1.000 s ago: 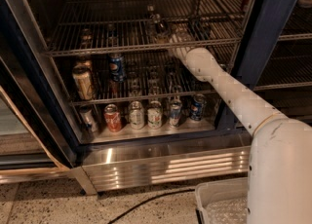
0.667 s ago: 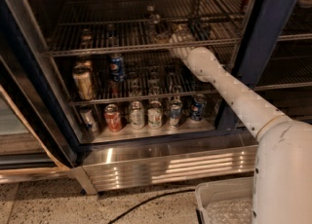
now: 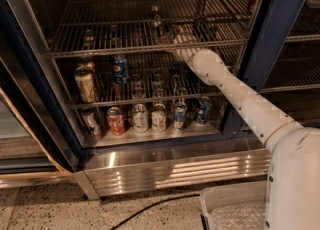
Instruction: Pick blue plastic bottle from middle shelf of fridge
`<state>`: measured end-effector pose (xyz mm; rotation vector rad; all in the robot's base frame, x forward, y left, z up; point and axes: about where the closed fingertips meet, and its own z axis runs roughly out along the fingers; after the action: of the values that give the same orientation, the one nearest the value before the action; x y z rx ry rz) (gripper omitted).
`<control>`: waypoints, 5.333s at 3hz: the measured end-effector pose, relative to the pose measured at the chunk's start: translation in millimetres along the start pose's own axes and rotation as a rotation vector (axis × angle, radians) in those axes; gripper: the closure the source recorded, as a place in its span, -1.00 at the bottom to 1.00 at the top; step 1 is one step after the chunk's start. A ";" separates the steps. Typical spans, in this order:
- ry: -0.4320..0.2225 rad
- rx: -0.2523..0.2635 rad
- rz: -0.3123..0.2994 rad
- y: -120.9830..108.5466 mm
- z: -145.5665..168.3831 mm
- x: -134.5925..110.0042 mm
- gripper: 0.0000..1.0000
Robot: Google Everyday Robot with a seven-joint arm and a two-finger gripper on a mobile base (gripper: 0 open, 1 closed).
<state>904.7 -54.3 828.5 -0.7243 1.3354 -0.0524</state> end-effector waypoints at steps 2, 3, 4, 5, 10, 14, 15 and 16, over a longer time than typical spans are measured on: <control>-0.011 -0.020 0.029 6.1 -8.2 -4.1 1.00; -0.011 -0.020 0.029 8.1 -8.4 -0.7 1.00; -0.013 -0.036 0.051 9.1 -17.5 -3.7 1.00; 0.015 -0.143 0.075 39.4 -42.9 -0.4 1.00; -0.076 -0.227 0.030 82.2 -96.6 -22.8 1.00; -0.235 -0.182 0.004 76.0 -121.8 -74.0 1.00; -0.214 -0.205 0.023 74.9 -132.7 -73.2 1.00; -0.216 -0.207 0.022 75.6 -132.8 -74.5 1.00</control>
Offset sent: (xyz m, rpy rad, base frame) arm -0.1171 0.0502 -0.0422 0.0289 0.2386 0.3392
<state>738.8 -22.3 847.6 -0.8641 1.1512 0.1801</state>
